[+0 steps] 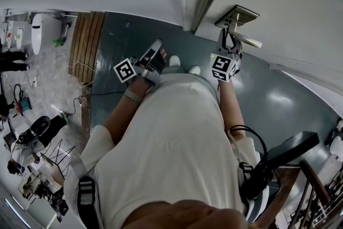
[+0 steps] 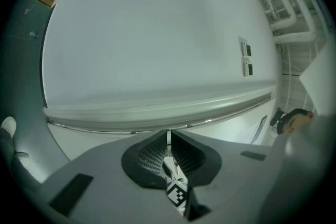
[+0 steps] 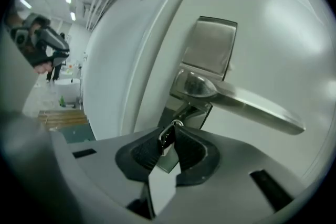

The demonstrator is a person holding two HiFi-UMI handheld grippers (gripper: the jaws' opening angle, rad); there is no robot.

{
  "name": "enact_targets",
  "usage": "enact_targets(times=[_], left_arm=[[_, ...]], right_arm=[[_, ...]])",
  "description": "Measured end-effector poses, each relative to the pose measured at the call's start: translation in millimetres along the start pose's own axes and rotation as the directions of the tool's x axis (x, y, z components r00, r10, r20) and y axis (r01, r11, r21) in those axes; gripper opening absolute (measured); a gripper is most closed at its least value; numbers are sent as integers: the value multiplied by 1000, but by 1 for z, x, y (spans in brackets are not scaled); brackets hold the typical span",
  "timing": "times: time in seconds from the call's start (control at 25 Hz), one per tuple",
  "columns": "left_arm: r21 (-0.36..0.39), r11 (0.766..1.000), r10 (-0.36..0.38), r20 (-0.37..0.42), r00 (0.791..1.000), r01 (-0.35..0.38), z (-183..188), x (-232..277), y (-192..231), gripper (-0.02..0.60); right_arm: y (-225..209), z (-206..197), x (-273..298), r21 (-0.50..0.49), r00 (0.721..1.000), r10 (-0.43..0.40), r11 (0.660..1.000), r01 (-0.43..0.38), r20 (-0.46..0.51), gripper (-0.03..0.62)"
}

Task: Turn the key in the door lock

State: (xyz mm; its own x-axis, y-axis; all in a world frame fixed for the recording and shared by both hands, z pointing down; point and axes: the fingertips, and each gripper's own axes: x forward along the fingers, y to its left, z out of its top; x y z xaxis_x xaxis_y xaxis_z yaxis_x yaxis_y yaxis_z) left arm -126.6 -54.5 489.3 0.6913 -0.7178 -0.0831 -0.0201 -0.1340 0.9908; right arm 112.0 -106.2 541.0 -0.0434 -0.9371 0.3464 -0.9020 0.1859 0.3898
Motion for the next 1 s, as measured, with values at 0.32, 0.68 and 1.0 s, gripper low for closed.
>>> enact_targets(times=[0.32,0.68,1.0], left_arm=[[-12,1000,6,3,1000,-6,0,1,1,11],[-16,1000,12,5,1000,-12,1,0,4,11],[-25,1000,19,9,1000,-18,2,2,4,11]], right_arm=[[-3,-6,1,398,995,90,912,-99,42,71],[-5,-9,0,864,964,177,434,-256,198,51],[-6,-12,0,943,935,168,-175,-283,312,40]])
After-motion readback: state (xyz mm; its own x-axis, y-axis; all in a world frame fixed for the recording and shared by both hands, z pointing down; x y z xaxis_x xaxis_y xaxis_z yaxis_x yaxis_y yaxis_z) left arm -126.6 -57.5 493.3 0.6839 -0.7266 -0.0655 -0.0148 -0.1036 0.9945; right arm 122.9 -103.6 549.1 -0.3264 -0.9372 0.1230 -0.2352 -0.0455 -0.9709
